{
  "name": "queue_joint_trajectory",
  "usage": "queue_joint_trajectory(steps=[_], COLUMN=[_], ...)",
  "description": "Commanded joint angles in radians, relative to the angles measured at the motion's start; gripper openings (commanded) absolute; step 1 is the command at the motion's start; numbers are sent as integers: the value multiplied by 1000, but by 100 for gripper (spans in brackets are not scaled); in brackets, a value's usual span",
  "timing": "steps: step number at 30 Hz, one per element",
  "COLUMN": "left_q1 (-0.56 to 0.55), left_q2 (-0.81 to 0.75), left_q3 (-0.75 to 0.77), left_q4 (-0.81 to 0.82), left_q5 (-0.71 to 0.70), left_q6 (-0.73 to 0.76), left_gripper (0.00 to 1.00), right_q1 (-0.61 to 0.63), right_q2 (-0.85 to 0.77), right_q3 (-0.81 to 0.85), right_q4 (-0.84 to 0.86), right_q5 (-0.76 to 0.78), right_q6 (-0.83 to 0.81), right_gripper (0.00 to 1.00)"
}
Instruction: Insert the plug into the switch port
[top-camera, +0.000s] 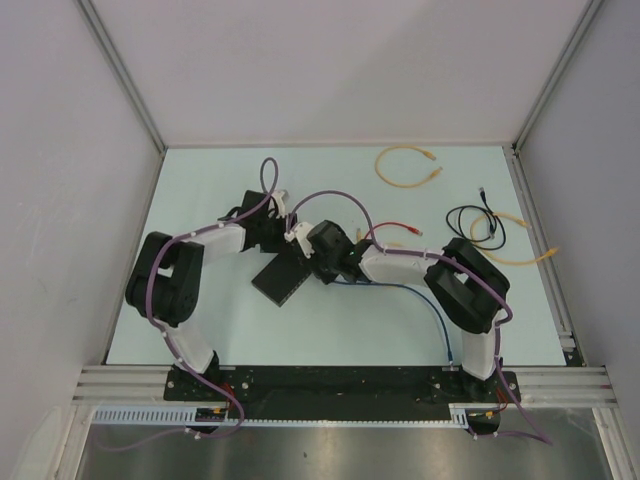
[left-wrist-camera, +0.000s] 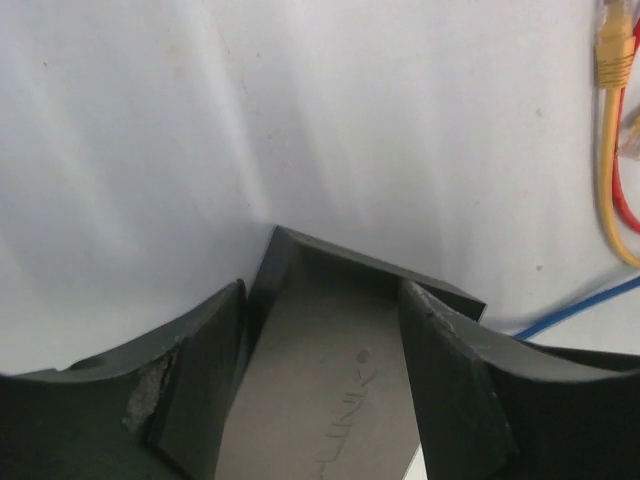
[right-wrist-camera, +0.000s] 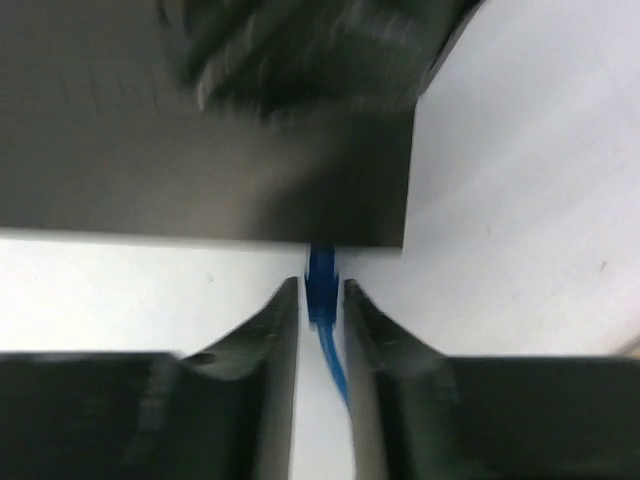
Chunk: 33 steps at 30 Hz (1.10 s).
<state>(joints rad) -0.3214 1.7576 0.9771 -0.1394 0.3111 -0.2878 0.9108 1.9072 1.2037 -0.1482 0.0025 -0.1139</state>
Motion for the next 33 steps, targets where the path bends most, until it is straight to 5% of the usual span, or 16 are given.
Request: queue_joint_trajectory(steps=[1, 5, 8, 16, 25, 33], left_q1=[-1, 7, 18, 19, 15, 15], left_q2=[-10, -29, -62, -292, -593, -610], left_q3=[-3, 6, 17, 15, -184, -186], left_q4=[-200, -213, -232, -302, -226, -201], left_q5=[-24, -56, -78, -162, -176, -95], left_q6=[25, 32, 32, 48, 45, 26], left_gripper=[70, 77, 82, 99, 99, 99], right_q1=[-29, -58, -98, -214, -236, -239], right_q2=[-60, -117, -157, -155, -54, 16], right_q3=[42, 40, 40, 40, 42, 43], right_q4=[100, 10, -40, -102, -76, -47], right_q5=[-12, 42, 86, 237, 307, 304], right_q6=[65, 72, 109, 351, 520, 559], right_gripper=[33, 51, 54, 46, 38, 32])
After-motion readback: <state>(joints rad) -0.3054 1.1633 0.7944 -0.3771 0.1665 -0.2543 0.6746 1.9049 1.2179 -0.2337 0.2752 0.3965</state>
